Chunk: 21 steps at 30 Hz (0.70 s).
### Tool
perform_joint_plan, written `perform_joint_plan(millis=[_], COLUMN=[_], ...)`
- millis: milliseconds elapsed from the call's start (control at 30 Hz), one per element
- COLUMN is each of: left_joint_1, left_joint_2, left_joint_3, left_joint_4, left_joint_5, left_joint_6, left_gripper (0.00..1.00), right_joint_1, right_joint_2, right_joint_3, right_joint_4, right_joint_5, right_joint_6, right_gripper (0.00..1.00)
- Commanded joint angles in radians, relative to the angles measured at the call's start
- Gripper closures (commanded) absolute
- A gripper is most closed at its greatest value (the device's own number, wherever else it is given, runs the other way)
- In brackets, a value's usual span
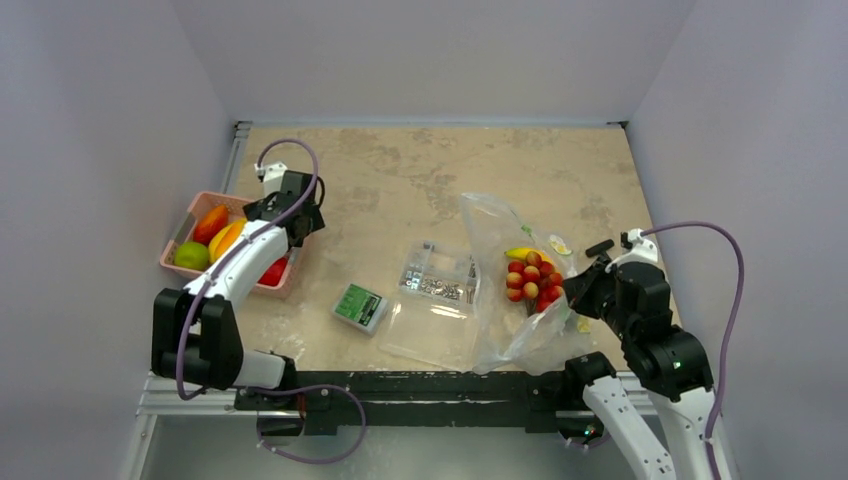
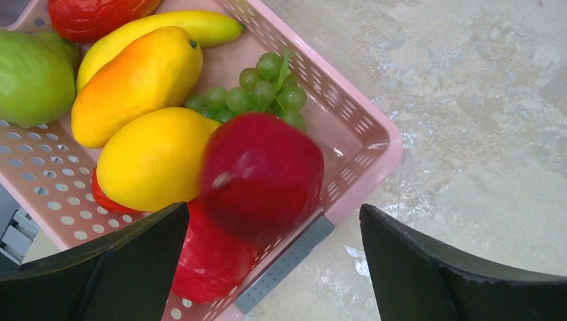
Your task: Take the fake fruits out of the plastic bag
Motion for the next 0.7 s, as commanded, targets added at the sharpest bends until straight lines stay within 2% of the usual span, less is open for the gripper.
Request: perform_joint_plan(millis=[0,100,200,300,433,533,600,667], left_joint_1=[0.007,0.007,-0.002,-0.08,-0.29,-0.454,-0.587,-0.772], left_joint_2=[-0.095,-0.18,-0.29,-0.399,-0.55,-0.641,-0.641,-0.598], left_joint_3=[0.018,0.01,-0.031,-0.102,-0.22,-0.326,-0.362,-0.35], left_joint_4=[-0.007,-0.022,0.025,0.097,0.281,0.497,0.627,0.686], left_joint_5=[0.054,0.115,0.295,0.464,0.62,0.751,0.734,0.667], left_joint_6=[-0.027,-0.057,-0.08,-0.079,-0.088,-0.142,-0.155,-0.118], left_gripper=[0.0,0.0,0.0,0.01,0.06,0.11,0.13,0.13], right_joint_1=[-0.003,-0.003,-0.003,-0.003,-0.001,-0.001,-0.001,-0.001], right_joint_2=[0.046,0.07,0.072,0.072,0.057,0.069,0.081,0.092], right_joint_3=[0.033,0.033,0.031,0.03,0.026,0.026,0.03,0.037], right_joint_4=[-0.084,-0.164,-0.229,-0.275,-0.274,-0.278,-0.274,-0.262], right_joint_5=[-0.031,-0.046,-0.043,0.002,0.002,0.01,0.008,-0.002], right_joint_6=[0.024,0.032,0.04,0.036,0.029,0.028,0.028,0.026], right_gripper=[1.0,1.0,1.0,1.0,0.9,0.88,0.88,0.87])
